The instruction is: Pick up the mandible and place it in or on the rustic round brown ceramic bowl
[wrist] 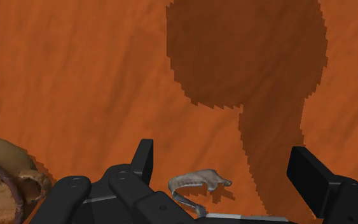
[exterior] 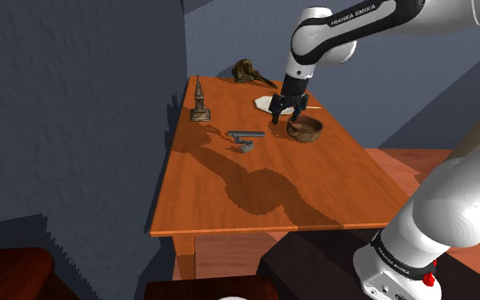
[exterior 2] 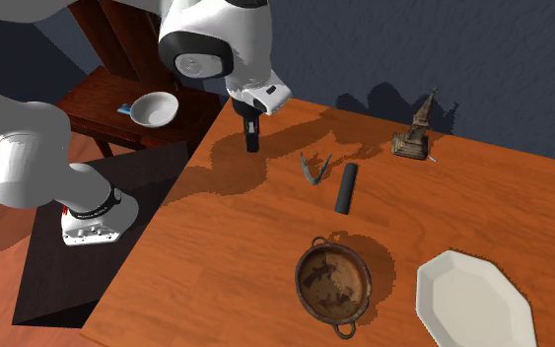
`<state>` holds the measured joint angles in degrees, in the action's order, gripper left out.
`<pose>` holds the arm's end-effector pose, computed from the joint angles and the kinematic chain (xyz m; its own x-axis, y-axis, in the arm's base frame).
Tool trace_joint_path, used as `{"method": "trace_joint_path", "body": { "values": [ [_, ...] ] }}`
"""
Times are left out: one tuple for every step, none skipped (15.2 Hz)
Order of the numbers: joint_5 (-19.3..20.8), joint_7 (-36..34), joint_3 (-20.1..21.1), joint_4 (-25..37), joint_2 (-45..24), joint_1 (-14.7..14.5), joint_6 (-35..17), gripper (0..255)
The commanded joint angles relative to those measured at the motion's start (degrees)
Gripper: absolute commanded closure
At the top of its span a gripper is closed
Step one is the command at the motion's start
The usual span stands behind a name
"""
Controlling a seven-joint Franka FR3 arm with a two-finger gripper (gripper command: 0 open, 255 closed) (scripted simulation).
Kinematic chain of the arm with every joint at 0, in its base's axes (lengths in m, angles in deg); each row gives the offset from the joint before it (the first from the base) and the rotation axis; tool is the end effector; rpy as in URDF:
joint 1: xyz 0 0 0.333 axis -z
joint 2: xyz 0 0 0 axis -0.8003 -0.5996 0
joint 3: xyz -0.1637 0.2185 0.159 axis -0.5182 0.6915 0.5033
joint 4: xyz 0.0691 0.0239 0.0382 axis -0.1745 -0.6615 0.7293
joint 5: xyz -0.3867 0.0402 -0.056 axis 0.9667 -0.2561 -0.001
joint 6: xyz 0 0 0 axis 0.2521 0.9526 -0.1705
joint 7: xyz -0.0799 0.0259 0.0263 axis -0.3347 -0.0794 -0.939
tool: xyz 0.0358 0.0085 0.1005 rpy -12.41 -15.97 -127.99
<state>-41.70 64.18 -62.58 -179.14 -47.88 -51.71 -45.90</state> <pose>0.4719 -0.0500 0.4290 0.9811 -0.1902 -0.0357 -0.1927 -0.9774 -0.0872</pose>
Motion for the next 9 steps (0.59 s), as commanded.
{"method": "trace_joint_path", "body": {
  "values": [
    [-0.18,0.65,-0.36,1.59,-3.96,0.15,-2.50,0],
    [-0.34,1.00,-0.53,2.58,-6.09,0.22,-3.68,0],
    [-0.53,1.34,-0.68,3.64,-8.23,0.30,-4.79,0],
    [-0.73,1.69,-0.83,4.77,-10.38,0.40,-5.83,0],
    [-0.95,2.04,-0.95,5.98,-12.53,0.50,-6.81,0],
    [-1.19,2.38,-1.06,7.26,-14.69,0.62,-7.73,0],
    [-1.43,2.72,-1.15,8.61,-16.86,0.76,-8.57,0],
    [-1.69,3.05,-1.23,10.04,-19.04,0.91,-9.34,0],
    [-1.95,3.38,-1.29,11.54,-21.21,1.07,-10.05,0]
  ]
}}
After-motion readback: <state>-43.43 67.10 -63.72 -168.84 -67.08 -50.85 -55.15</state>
